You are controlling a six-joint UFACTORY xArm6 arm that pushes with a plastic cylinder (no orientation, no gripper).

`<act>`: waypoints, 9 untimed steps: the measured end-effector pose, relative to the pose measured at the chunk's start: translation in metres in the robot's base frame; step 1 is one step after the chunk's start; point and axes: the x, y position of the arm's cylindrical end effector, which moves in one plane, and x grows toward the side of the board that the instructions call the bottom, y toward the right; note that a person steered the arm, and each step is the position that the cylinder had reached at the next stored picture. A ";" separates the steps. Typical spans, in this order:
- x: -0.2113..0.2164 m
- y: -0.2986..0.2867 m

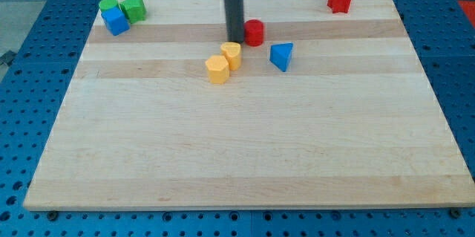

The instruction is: Push the red circle left to the red star

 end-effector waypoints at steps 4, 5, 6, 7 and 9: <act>0.008 0.057; 0.029 0.060; 0.026 0.085; -0.005 0.115; -0.061 0.142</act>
